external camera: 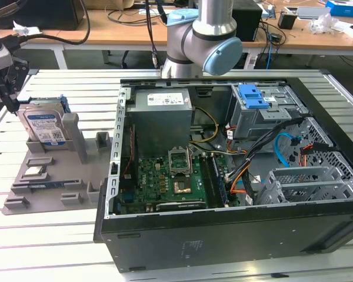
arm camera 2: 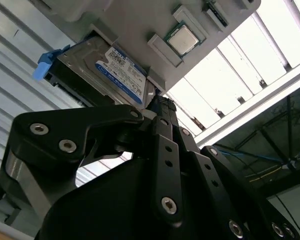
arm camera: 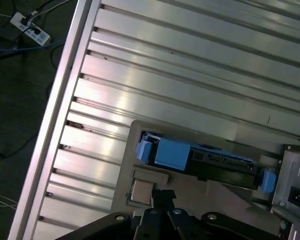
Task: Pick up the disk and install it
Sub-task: 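Pick up the disk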
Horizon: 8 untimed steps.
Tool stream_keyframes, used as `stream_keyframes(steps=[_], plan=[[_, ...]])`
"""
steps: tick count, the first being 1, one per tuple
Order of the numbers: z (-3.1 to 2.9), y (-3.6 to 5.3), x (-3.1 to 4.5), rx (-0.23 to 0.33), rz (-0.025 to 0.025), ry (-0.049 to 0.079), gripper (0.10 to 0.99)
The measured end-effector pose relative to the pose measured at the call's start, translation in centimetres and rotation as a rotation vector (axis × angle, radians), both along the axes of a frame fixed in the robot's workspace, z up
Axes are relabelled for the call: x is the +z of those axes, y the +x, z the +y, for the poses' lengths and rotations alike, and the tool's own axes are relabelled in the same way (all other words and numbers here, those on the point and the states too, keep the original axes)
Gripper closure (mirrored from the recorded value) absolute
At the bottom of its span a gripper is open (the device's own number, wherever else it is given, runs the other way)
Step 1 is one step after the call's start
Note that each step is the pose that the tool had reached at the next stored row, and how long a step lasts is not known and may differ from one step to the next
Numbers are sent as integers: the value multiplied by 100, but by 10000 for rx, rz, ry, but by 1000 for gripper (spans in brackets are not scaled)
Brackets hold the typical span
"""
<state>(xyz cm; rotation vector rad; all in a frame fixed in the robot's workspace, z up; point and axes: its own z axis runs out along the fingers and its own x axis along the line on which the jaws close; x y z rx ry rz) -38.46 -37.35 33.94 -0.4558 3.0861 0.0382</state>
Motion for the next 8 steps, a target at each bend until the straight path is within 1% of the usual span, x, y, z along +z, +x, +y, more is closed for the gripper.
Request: stream_keyframes(steps=[8], plan=[[0, 0, 0, 722, 0, 0, 980]])
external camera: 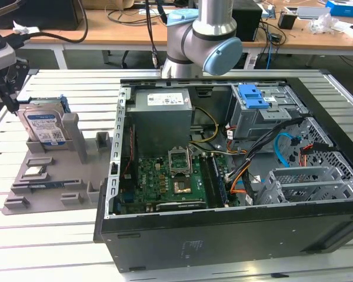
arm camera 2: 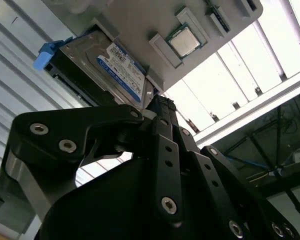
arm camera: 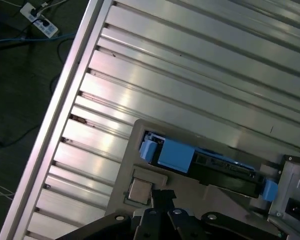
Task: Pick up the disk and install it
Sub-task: 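Pick up the disk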
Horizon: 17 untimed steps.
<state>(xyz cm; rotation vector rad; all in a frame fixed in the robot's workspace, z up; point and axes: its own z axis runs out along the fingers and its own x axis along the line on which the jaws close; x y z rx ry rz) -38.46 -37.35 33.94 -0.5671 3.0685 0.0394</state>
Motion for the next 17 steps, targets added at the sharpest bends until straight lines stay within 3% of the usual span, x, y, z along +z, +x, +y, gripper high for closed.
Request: stream_keyframes(steps=[17], plan=[[0, 0, 0, 1924, 0, 0, 980]])
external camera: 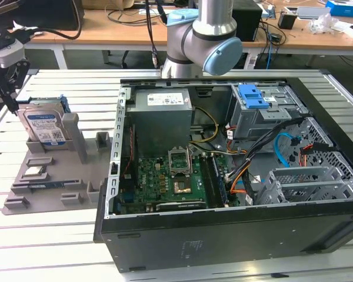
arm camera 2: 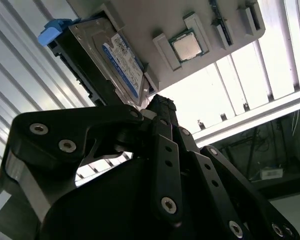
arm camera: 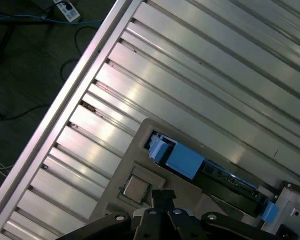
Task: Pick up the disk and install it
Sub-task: 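Pick up the disk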
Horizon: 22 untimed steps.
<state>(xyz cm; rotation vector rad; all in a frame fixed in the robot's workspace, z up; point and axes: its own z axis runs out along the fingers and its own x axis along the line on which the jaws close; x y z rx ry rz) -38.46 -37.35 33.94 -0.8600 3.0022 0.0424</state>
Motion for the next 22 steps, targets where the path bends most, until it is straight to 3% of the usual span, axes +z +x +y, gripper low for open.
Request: stream_keyframes(steps=[4, 22], plan=[[0, 1, -1, 671, -1, -20, 980], [0, 0, 0, 1822, -2, -66, 980]])
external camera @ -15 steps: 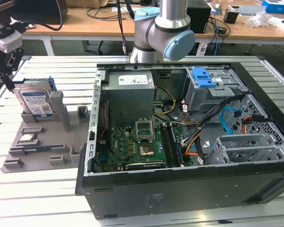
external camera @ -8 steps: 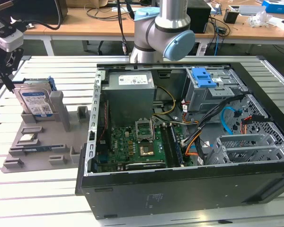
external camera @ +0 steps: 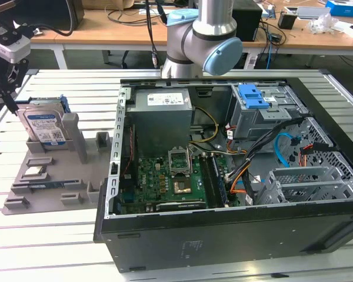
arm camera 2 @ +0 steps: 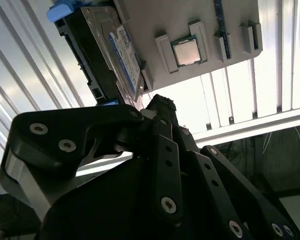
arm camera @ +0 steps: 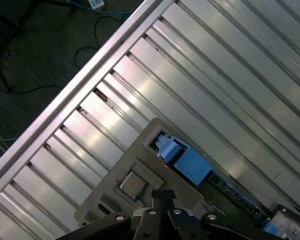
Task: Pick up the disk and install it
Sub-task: 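Pick up the disk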
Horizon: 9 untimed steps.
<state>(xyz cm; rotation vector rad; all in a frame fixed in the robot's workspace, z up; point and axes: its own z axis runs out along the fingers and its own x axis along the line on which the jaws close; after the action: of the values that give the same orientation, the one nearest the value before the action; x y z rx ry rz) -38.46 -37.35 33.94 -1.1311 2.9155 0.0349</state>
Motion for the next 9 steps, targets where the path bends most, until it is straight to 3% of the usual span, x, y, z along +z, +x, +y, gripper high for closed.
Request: stream_keyframes(steps=[9], plan=[[0, 0, 0, 633, 1, 0, 980]])
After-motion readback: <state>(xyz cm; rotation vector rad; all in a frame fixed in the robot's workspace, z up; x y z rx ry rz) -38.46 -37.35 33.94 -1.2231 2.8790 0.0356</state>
